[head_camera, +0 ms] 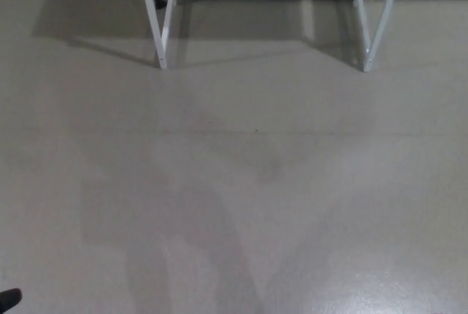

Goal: The robot walk towards a table in front and click the button on the base of the boilling pot using its left middle finger

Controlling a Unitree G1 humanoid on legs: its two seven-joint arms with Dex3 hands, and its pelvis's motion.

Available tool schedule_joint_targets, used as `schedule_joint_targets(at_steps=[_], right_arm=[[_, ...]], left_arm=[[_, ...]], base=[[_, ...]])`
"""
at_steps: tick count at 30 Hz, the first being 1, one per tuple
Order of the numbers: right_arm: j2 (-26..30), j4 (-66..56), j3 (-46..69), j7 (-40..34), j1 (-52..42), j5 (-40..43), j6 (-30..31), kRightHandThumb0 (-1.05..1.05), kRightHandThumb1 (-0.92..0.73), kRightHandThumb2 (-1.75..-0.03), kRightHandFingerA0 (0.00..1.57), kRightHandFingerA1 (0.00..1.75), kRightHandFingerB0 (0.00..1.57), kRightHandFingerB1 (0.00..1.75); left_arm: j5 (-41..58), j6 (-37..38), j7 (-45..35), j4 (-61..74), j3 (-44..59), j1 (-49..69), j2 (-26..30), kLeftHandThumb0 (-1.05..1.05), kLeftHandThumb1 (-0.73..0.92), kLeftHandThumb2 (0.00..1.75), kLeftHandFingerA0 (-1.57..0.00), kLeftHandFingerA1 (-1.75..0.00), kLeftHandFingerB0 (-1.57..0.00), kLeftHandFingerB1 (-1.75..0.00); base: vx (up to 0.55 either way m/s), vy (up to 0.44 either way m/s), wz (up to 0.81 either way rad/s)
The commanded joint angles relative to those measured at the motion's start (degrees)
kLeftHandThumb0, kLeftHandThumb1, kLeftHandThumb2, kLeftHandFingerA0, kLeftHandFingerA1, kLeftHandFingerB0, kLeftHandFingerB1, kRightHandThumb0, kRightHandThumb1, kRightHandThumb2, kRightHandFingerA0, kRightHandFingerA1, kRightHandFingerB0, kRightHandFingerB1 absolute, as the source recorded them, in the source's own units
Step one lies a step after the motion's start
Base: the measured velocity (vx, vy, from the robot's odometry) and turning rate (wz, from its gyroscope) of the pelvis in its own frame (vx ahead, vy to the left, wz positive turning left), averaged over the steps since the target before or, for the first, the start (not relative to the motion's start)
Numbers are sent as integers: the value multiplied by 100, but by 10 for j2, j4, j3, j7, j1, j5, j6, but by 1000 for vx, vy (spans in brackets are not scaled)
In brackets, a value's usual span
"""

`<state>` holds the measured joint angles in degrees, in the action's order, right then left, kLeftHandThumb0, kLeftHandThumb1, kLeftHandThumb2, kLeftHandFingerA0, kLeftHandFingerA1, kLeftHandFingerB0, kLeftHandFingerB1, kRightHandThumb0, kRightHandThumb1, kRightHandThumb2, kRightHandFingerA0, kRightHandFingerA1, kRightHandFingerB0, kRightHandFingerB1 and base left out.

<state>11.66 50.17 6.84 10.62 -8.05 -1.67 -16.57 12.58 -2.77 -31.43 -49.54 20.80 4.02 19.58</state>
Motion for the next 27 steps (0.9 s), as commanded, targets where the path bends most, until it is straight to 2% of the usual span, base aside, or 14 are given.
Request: schedule_joint_targets(at_steps=[1,2,3,4,6,7,10,11,12,14,18,25,26,27], right_arm=[[3,8,3,-1,1,8,-3,-32,-52,-73,64,60,45,50],[2,9,3,-2,1,8,-4,-24,-62,-58,69,52,50,42],[3,10,2,-2,1,7,-4,-24,-63,-58,68,52,50,42],[5,10,1,-2,1,5,-4,-33,-53,-73,63,60,44,50],[5,10,-1,-4,1,2,-8,-33,-53,-73,63,60,45,50],[5,12,-3,-5,2,0,-12,-33,-53,-73,65,60,45,50],[6,14,-2,-2,4,3,-9,-32,-53,-73,63,60,44,50],[6,14,-1,-2,5,4,-8,-33,-53,-73,63,60,44,50],[7,14,-1,-2,6,3,-8,-24,-63,-59,67,52,49,42],[7,16,-2,-3,5,2,-14,-33,-52,-73,63,60,46,50],[7,14,-5,-8,5,-2,-8,-34,-52,-74,64,59,46,50],[9,13,-8,-7,7,0,-5,-33,-53,-73,63,59,45,49],[9,13,-8,-9,7,0,-4,-24,-63,-58,68,51,50,41],[9,12,-10,-11,7,-3,-4,-24,-63,-58,70,52,50,41]], left_arm=[[4,7,4,-3,-1,1,8,-14,41,88,-39,-59,-21,-51],[0,13,5,-3,-4,3,9,-14,41,87,-37,-58,-21,-51],[0,13,6,-2,-5,4,8,-16,61,57,-44,-41,-33,-36],[0,12,7,-1,-6,5,7,-17,61,58,-43,-40,-32,-36],[-3,14,9,-1,-9,4,9,-17,61,58,-44,-40,-32,-36],[-2,14,8,-2,-10,3,10,-15,43,88,-35,-58,-20,-51],[0,19,5,-6,-9,2,11,-15,41,87,-34,-58,-20,-51],[0,18,8,-6,-10,-1,10,-17,58,57,-45,-41,-33,-36],[-1,19,9,-6,-11,-1,10,-18,58,57,-46,-41,-34,-36],[-2,19,12,-1,-13,1,10,-18,60,57,-45,-41,-34,-36],[2,14,12,0,-13,3,10,-17,61,57,-44,-41,-33,-36],[-3,24,15,-3,-21,2,13,-18,60,57,-43,-40,-34,-36],[-2,25,15,-4,-20,2,13,-18,59,57,-41,-40,-34,-37],[-1,27,14,-6,-20,2,13,-18,59,57,-41,-40,-33,-36]], base=[[170,139,-6],[176,212,7],[101,108,23],[98,68,-43],[86,69,8],[201,108,6],[165,52,6],[153,16,5],[171,-8,7],[196,-39,5],[201,-112,14],[104,-118,-12],[88,-22,-11],[86,-11,-8]])
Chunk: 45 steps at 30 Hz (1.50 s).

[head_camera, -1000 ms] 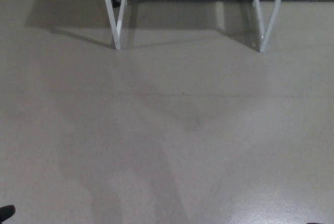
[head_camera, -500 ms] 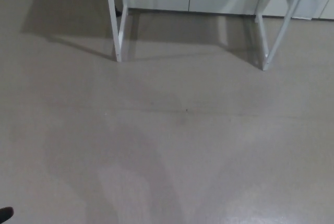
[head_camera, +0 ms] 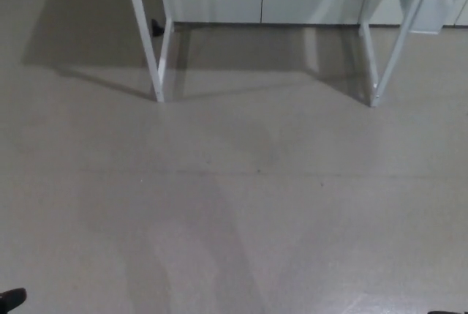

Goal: The robot walk towards a table in front and click the button on the base of the boilling pot using its left middle finger

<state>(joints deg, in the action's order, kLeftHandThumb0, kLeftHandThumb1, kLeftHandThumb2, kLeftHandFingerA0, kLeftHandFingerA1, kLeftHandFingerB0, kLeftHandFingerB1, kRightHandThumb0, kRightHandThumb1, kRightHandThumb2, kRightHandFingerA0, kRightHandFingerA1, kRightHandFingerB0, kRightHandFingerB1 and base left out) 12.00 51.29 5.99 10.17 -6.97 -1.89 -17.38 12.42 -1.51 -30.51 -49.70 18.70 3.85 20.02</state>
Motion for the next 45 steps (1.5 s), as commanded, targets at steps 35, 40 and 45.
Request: schedule_joint_targets(at_steps=[35,40,45], right_arm=[[13,-3,-20,-17,-3,-9,5,-25,-61,-58,73,53,53,42],[12,-3,-21,-15,-3,-5,4,-24,-61,-58,73,55,52,42],[14,2,-22,-17,-2,-7,0,-24,-61,-58,73,55,53,42]], left_arm=[[7,5,2,9,4,8,7,-20,60,58,-39,-39,-34,-37],[7,1,8,9,4,7,6,-18,59,57,-42,-40,-35,-37],[6,7,0,6,1,7,7,-20,59,57,-45,-41,-33,-37]], base=[[163,-15,1],[185,178,4],[172,-20,8]])
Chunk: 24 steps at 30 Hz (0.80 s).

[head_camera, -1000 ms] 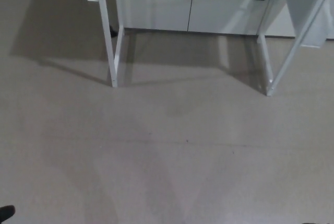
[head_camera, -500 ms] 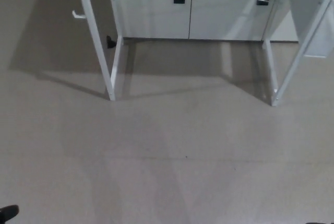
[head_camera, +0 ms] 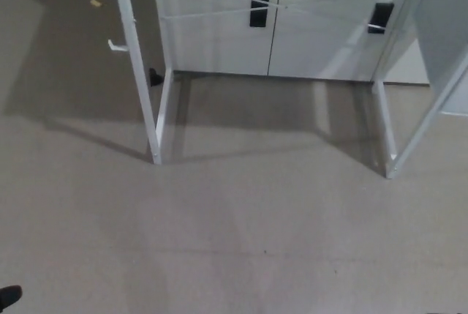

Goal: The robot walk towards a table in front and click the button on the base of the boilling pot using its left middle finger

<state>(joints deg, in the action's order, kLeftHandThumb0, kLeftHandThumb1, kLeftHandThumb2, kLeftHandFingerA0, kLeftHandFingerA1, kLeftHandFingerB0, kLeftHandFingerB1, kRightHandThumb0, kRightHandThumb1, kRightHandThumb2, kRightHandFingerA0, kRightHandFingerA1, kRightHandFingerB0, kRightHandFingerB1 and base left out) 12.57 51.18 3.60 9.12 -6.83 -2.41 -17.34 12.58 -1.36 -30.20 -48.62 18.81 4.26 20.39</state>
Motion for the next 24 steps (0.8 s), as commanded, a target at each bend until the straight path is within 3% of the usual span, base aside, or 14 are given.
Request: schedule_joint_targets(at_steps=[1,2,6,7,8,9,11,12,20,21,24], right_arm=[[9,-3,-1,-7,-6,-5,2,-24,-62,-58,72,54,53,42],[9,-6,-2,-5,-7,-4,2,-33,-53,-74,66,61,47,51],[11,-2,-4,-6,-6,-6,0,-34,-52,-74,67,61,48,51],[11,-1,-4,-7,-6,-5,0,-25,-61,-58,72,53,53,42],[10,-1,-4,-7,-5,-5,1,-25,-61,-58,72,53,53,42],[10,2,-4,-7,-5,-4,-1,-33,-52,-74,67,61,49,51],[12,3,-5,-10,-1,-6,2,-35,-52,-74,68,61,49,51],[12,0,-7,-11,-2,-8,5,-25,-61,-58,71,51,53,42],[11,0,-7,-10,1,-5,11,-25,-61,-57,71,51,54,42],[11,1,-7,-11,0,-6,5,-33,-51,-74,68,61,49,52],[15,1,-12,-11,0,-11,-1,-35,-52,-75,65,60,49,51]], left_arm=[[6,3,-3,-5,1,3,4,-19,60,57,-41,-40,-32,-37],[5,5,-4,-5,0,3,4,-20,59,57,-40,-40,-32,-37],[4,4,-2,-3,0,5,3,-19,59,57,-40,-39,-33,-36],[4,4,0,0,-1,6,2,-20,59,57,-45,-41,-34,-37],[4,4,0,3,-1,7,2,-20,59,57,-45,-41,-34,-37],[0,8,-1,0,-4,6,4,-21,59,57,-44,-40,-34,-37],[-1,6,3,1,-5,3,3,-21,58,57,-44,-40,-36,-37],[-1,8,4,1,-4,4,3,-23,59,55,-43,-39,-38,-37],[0,11,-1,2,-5,5,5,-24,59,55,-41,-39,-36,-37],[3,8,-2,0,-3,4,5,-22,60,55,-43,-40,-37,-37],[4,7,0,-2,-2,1,4,-23,60,55,-43,-39,-38,-37]], base=[[200,-131,1],[226,-117,8],[209,-196,14],[173,-352,-63],[155,-361,59],[132,-353,17],[143,-262,-14],[98,-139,2],[186,0,-5],[272,187,48],[290,175,-8]])
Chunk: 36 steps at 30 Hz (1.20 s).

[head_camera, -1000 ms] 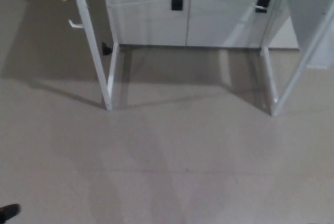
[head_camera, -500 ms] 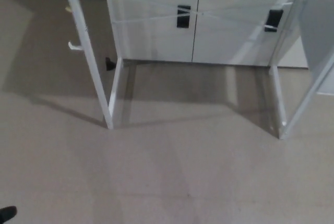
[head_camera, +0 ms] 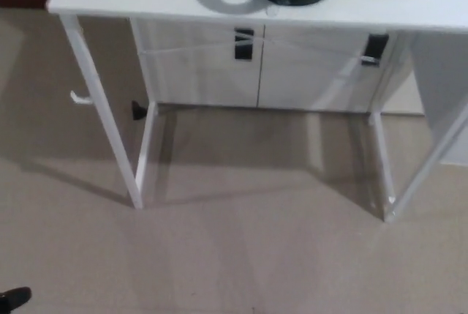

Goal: The robot walk towards a table in front and click the button on the base of the boilling pot using its left middle finger

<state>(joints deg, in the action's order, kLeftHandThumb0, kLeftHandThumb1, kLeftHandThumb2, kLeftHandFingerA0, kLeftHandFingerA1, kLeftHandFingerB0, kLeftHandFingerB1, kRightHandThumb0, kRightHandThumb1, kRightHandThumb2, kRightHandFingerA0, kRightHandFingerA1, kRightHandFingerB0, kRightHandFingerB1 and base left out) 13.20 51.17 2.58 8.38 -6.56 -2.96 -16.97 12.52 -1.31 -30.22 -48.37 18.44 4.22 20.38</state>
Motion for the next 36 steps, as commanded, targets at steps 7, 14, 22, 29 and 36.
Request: schedule_joint_targets(at_steps=[7,14,22,29,36], right_arm=[[8,2,1,0,-1,-2,0,-36,-52,-75,66,60,49,51],[8,-4,2,5,-4,0,-2,-35,-52,-75,66,60,48,51],[7,0,2,3,-3,0,-2,-27,-60,-58,73,53,54,42],[9,0,1,7,-3,-1,-6,-37,-51,-76,67,62,48,52],[10,4,1,11,-1,0,-10,-36,-51,-75,65,62,48,52]], left_arm=[[3,6,0,-2,1,3,4,-25,58,55,-42,-39,-38,-37],[5,5,-1,-5,2,-1,4,-24,59,55,-42,-39,-38,-37],[2,4,2,-3,1,1,5,-24,59,55,-44,-39,-39,-37],[-1,6,6,-4,-1,1,5,-25,60,56,-42,-39,-38,-37],[2,7,4,-8,1,-2,5,-24,57,57,-50,-42,-39,-38]], base=[[274,-13,9],[347,-211,28],[314,-58,2],[350,179,-43],[179,83,-6]])
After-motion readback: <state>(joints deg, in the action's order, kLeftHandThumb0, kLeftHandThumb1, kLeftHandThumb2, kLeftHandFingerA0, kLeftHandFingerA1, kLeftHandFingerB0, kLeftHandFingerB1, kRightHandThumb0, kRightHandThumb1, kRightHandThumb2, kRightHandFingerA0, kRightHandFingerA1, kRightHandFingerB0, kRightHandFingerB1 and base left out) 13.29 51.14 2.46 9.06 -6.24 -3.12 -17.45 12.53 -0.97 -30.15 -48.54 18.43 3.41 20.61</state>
